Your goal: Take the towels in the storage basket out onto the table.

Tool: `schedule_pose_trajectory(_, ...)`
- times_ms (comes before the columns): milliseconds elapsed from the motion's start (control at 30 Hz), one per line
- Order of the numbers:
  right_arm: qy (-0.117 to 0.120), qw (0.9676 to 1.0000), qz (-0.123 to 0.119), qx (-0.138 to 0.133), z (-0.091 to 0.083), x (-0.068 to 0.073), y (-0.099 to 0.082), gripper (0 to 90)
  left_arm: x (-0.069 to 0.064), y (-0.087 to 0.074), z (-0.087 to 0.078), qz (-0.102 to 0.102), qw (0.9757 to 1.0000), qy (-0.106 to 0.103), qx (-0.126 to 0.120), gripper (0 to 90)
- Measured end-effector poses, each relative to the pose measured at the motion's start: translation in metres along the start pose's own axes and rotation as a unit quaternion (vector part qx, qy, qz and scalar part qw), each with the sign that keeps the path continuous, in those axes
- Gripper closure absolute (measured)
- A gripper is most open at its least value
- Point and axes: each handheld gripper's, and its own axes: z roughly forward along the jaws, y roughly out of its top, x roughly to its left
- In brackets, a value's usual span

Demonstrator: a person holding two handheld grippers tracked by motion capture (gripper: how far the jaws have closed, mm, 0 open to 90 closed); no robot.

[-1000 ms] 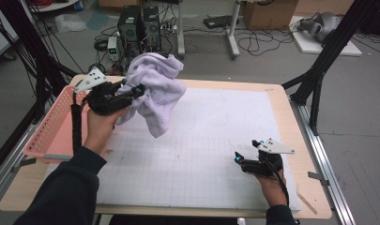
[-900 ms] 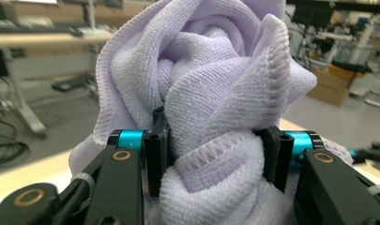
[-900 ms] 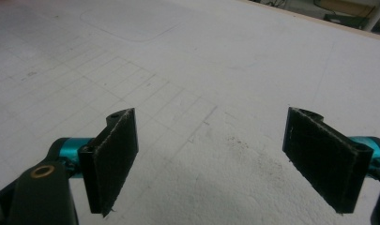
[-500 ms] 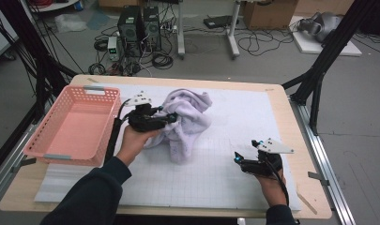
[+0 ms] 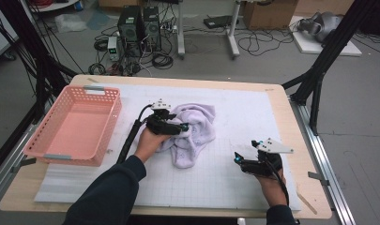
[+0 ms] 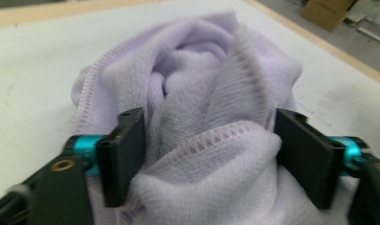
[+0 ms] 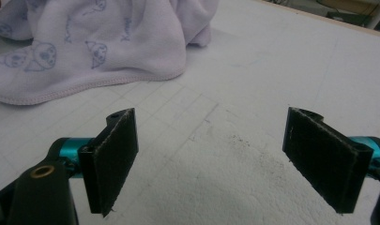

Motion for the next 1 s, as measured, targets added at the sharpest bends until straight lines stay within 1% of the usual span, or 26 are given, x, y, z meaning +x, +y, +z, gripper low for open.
schedule_pose_trajectory(33, -0.001, 1.0, 0.003, 0.001, 0.0, 0.0, 0.0, 17.1, -0.001, 0.002, -0.004, 0.007, 0.9999, 0.005, -0.005, 21.8)
schedule_pose_trajectory(100, 0.0, 1.0, 0.003, 0.002, 0.0, 0.0, 0.0, 17.1, -0.001, 0.007, -0.015, 0.024, 0.9993, 0.024, -0.014, 20.4)
schedule_pose_trajectory(133, -0.002, 1.0, 0.003, 0.002, 0.0, 0.0, 0.0, 17.1, -0.001, 0.009, -0.021, 0.026, 0.999, 0.03, -0.021, 20.6)
schedule_pose_trajectory(200, -0.002, 1.0, 0.003, 0.002, 0.0, 0.0, 0.0, 17.1, 0.001, 0.013, -0.036, 0.031, 0.9986, 0.029, -0.03, 20.4)
schedule_pose_trajectory(233, -0.002, 1.0, 0.001, 0.001, 0.0, 0.0, 0.0, 17.1, 0.002, 0.013, -0.041, 0.033, 0.9984, 0.029, -0.035, 19.7)
schedule_pose_trajectory(300, -0.001, 1.0, 0.001, 0.001, 0.0, 0.001, 0.0, 17.1, 0.004, 0.009, -0.054, 0.032, 0.9969, 0.03, -0.065, 19.6)
schedule_pose_trajectory(333, -0.002, 1.0, 0.001, 0.001, 0.0, 0.001, 0.0, 17.1, 0.005, 0.005, -0.059, 0.031, 0.9965, 0.031, -0.071, 19.4)
schedule_pose_trajectory(433, -0.002, 1.0, 0.001, 0.002, 0.001, 0.001, 0.0, 17.1, 0.009, -0.013, -0.07, 0.027, 0.9963, 0.035, -0.074, 19.5)
schedule_pose_trajectory(533, -0.001, 1.0, 0.0, 0.003, 0.002, 0.002, 0.0, 17.1, 0.011, -0.031, -0.078, 0.027, 0.9966, 0.032, -0.072, 20.3)
schedule_pose_trajectory(567, -0.002, 1.0, -0.001, 0.003, 0.003, 0.002, 0.001, 17.1, 0.011, -0.036, -0.08, 0.024, 0.9962, 0.033, -0.077, 20.4)
schedule_pose_trajectory(600, -0.002, 1.0, -0.004, 0.004, 0.004, 0.001, 0.001, 17.1, 0.012, -0.041, -0.081, 0.022, 0.996, 0.033, -0.08, 20.4)
schedule_pose_trajectory(633, -0.002, 1.0, 0.001, 0.005, 0.004, 0.002, 0.001, 17.1, 0.011, -0.046, -0.082, 0.021, 0.9958, 0.037, -0.08, 20.3)
schedule_pose_trajectory(667, -0.003, 1.0, 0.001, 0.005, 0.005, 0.001, 0.001, 17.1, 0.011, -0.048, -0.082, 0.025, 0.9958, 0.04, -0.079, 20.2)
schedule_pose_trajectory(733, -0.004, 1.0, 0.001, 0.006, 0.006, 0.001, 0.002, 17.1, 0.011, -0.056, -0.084, 0.026, 0.996, 0.039, -0.076, 20.2)
schedule_pose_trajectory(767, -0.007, 1.0, 0.003, 0.006, 0.007, 0.001, 0.002, 17.1, 0.011, -0.058, -0.085, 0.026, 0.9964, 0.038, -0.071, 20.1)
schedule_pose_trajectory(800, -0.009, 0.9999, 0.003, 0.01, 0.008, 0.001, 0.001, 17.1, 0.012, -0.061, -0.086, 0.032, 0.9956, 0.039, -0.079, 20.2)
schedule_pose_trajectory(833, -0.012, 0.9999, 0.002, 0.01, 0.009, 0.001, 0.002, 17.1, 0.012, -0.062, -0.087, 0.036, 0.9958, 0.038, -0.075, 20.4)
schedule_pose_trajectory(900, -0.014, 0.9998, 0.002, 0.013, 0.012, 0.0, 0.002, 17.1, 0.014, -0.063, -0.088, 0.028, 0.996, 0.035, -0.077, 20.7)
schedule_pose_trajectory(933, -0.012, 0.9998, 0.003, 0.015, 0.013, 0.0, 0.002, 17.1, 0.014, -0.063, -0.088, 0.028, 0.9962, 0.033, -0.075, 20.6)
schedule_pose_trajectory(967, -0.014, 0.9998, 0.003, 0.017, 0.014, 0.0, 0.002, 17.1, 0.013, -0.064, -0.087, 0.032, 0.9964, 0.032, -0.071, 20.6)
schedule_pose_trajectory(1000, -0.012, 0.9997, -0.003, 0.02, 0.014, 0.001, 0.002, 17.1, 0.013, -0.065, -0.087, 0.032, 0.9966, 0.033, -0.068, 19.5)
